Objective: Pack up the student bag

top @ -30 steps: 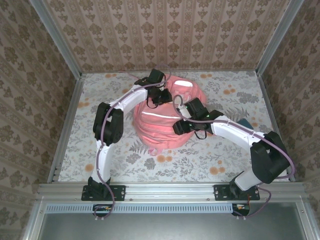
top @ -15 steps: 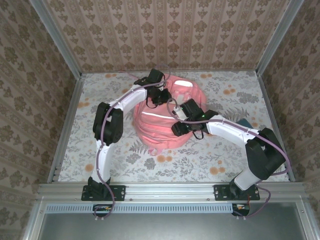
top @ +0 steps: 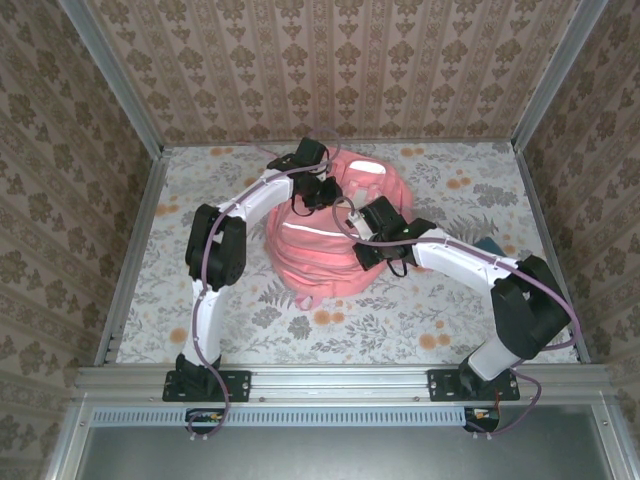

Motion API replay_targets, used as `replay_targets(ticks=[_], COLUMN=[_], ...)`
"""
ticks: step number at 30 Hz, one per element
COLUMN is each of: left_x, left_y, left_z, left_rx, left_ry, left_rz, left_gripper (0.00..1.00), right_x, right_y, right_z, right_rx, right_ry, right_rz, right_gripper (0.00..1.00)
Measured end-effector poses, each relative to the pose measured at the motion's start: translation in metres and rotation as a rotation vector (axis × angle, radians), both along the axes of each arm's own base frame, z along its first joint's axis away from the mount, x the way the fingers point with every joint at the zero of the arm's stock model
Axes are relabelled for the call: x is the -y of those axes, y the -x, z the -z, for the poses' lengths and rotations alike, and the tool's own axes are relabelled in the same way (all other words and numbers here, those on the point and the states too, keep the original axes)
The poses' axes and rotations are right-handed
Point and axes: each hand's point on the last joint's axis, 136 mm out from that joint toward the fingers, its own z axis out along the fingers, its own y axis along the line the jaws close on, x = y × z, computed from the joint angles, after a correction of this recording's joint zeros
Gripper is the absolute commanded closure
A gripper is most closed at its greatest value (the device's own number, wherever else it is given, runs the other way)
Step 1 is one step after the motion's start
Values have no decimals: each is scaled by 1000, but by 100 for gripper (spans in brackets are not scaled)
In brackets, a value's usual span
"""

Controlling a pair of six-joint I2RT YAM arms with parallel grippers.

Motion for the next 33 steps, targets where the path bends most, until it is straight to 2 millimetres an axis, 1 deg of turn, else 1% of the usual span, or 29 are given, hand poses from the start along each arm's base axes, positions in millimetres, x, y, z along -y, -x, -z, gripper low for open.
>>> replay_targets(ticks=[3,6,12,16,20,21,23,24,27,29,30,32,33], left_x=[-1,0,1,1,3,5,8,9,13,15,16,15,12], left_y=[-1,-2,-2,-2,-1,1,3,4,4,3,4,5,7], left_z=[0,2,4,5,4,3,2,2,-1,-6,-9,-17,-22], left_rx=[-3,-10,-34,-45,-59,-61,-62,-63,-51,-40,-33,-16,-8], left_ry=[4,16,33,44,59,64,74,80,97,115,122,139,142], left_rz=[-8,-20,-59,-80,-88,-84,-74,-68,-59,-53,-47,-40,-41], left_gripper=[93,100,100,100,100,100,100,97,85,74,70,64,62], right_x=[-2,-10,-21,-28,-39,-41,-44,-43,-38,-33,-29,-12,-5], right_y=[5,13,24,26,30,32,34,36,44,48,48,43,41], right_z=[-5,-10,-7,-9,-13,-13,-13,-13,-20,-35,-43,-59,-64], right_rx=[6,12,10,15,17,17,19,17,1,4,8,31,34], right_ry=[-26,-54,-68,-79,-113,-120,-131,-134,-172,-232,-260,-315,-336], right_rz=[-10,-43,-84,-101,-136,-144,-154,-150,-125,-92,-64,16,55], right_gripper=[100,100,100,100,100,98,89,85,66,52,48,39,36])
